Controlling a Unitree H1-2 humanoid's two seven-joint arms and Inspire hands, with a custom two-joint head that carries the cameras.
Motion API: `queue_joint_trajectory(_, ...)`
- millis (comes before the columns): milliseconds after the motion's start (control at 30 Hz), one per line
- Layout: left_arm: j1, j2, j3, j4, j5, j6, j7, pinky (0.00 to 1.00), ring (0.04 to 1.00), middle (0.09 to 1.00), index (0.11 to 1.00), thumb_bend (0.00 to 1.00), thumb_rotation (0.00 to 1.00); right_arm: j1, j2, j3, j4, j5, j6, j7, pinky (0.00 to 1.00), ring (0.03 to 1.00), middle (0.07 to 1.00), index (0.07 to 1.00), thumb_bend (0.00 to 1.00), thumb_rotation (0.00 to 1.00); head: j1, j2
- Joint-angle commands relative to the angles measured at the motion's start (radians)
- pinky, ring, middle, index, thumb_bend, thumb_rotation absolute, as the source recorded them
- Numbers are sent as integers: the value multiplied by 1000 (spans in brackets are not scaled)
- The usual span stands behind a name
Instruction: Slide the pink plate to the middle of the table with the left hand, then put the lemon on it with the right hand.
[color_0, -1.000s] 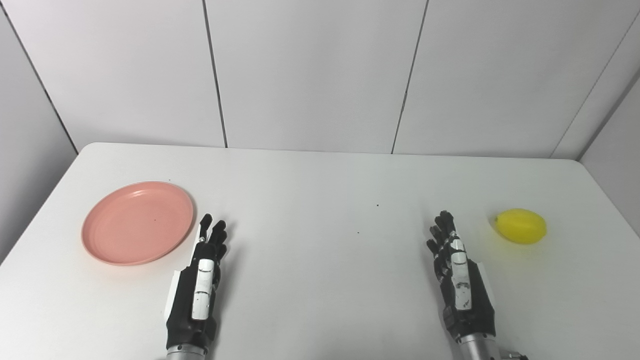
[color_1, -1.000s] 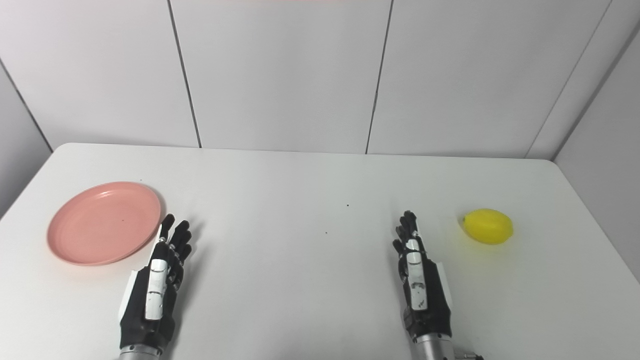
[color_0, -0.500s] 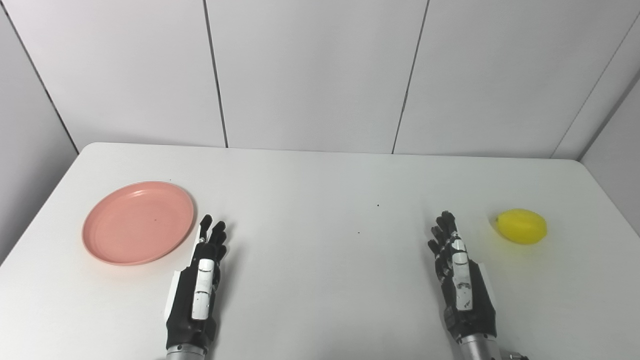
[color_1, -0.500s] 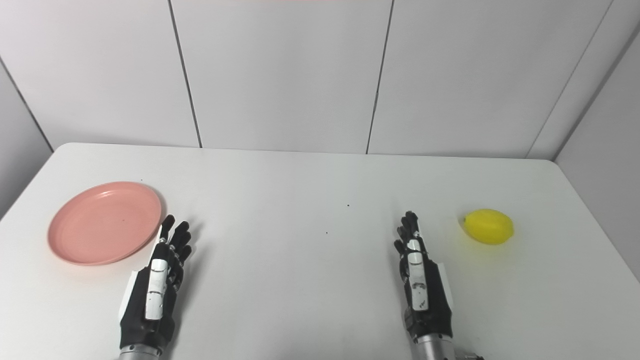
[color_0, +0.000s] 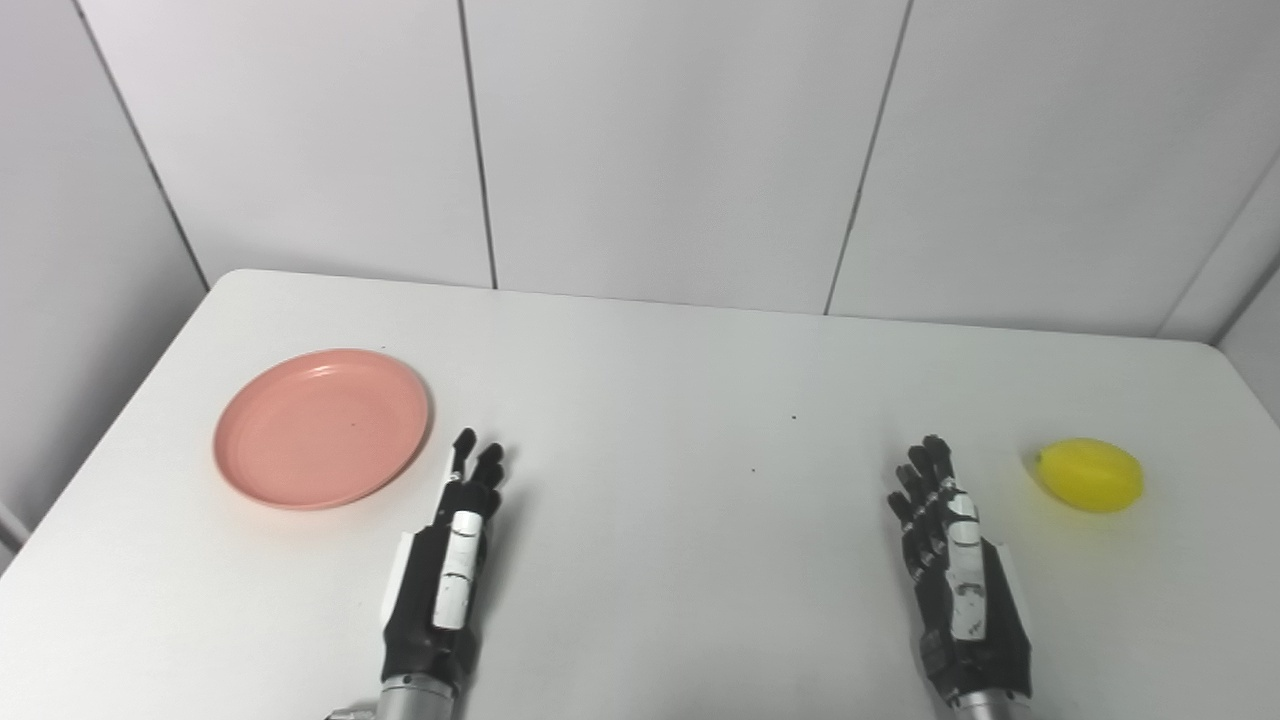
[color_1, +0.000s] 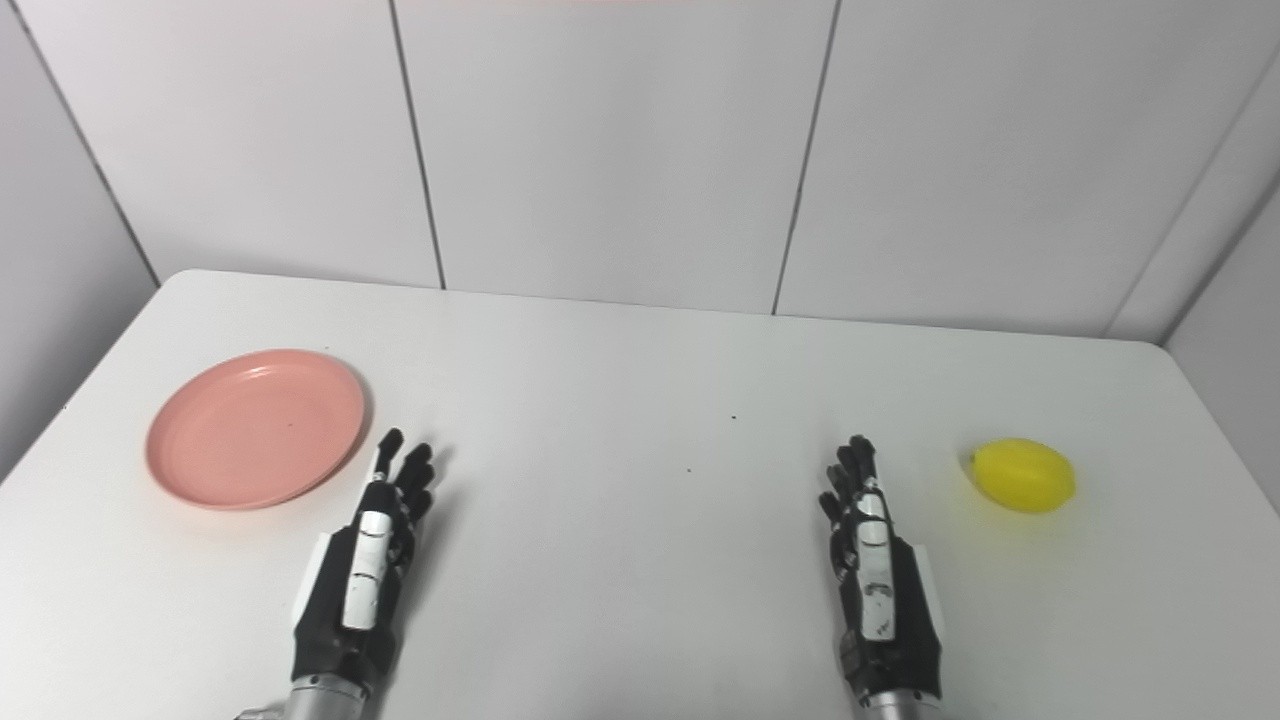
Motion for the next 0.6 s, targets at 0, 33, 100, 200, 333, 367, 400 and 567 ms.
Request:
queue_joint_trajectory(0, 35, -35, -5, 2, 15, -65, 14, 1000, 978, 963, 1000, 672, 955, 41, -32, -21, 73, 17, -36, 23, 1000, 1000, 1000, 1000, 773, 1000, 6, -2)
queue_joint_trajectory(33, 35, -37, -9, 8, 17, -71, 17, 1000, 978, 963, 1000, 671, 955, 40, -36, -22, 77, 19, -38, 26, 1000, 1000, 1000, 1000, 773, 1000, 16, -8)
queue_joint_trajectory(100, 35, -42, -16, 15, 22, -78, 24, 1000, 978, 963, 1000, 672, 952, 40, -43, -24, 84, 24, -39, 29, 1000, 1000, 1000, 1000, 778, 1000, 27, -16)
queue_joint_trajectory(200, 35, -47, -23, 21, 26, -83, 34, 1000, 979, 961, 1000, 668, 945, 40, -51, -26, 92, 28, -42, 32, 1000, 1000, 1000, 1000, 786, 1000, 36, -22)
queue_joint_trajectory(333, 35, -55, -30, 29, 38, -88, 47, 1000, 976, 958, 1000, 681, 940, 40, -65, -26, 98, 32, -46, 41, 1000, 1000, 1000, 1000, 790, 1000, 60, -34)
queue_joint_trajectory(367, 34, -57, -30, 34, 39, -90, 50, 1000, 974, 956, 1000, 686, 935, 41, -67, -26, 99, 33, -48, 43, 1000, 1000, 1000, 1000, 786, 1000, 72, -39)
queue_joint_trajectory(400, 34, -59, -31, 36, 40, -92, 51, 1000, 973, 955, 1000, 687, 932, 41, -69, -27, 100, 33, -49, 45, 1000, 1000, 1000, 1000, 785, 1000, 72, -39)
queue_joint_trajectory(567, 33, -69, -33, 52, 49, -107, 56, 1000, 972, 954, 1000, 693, 918, 48, -80, -29, 100, 38, -52, 56, 1000, 1000, 1000, 1000, 771, 1000, 107, -56)
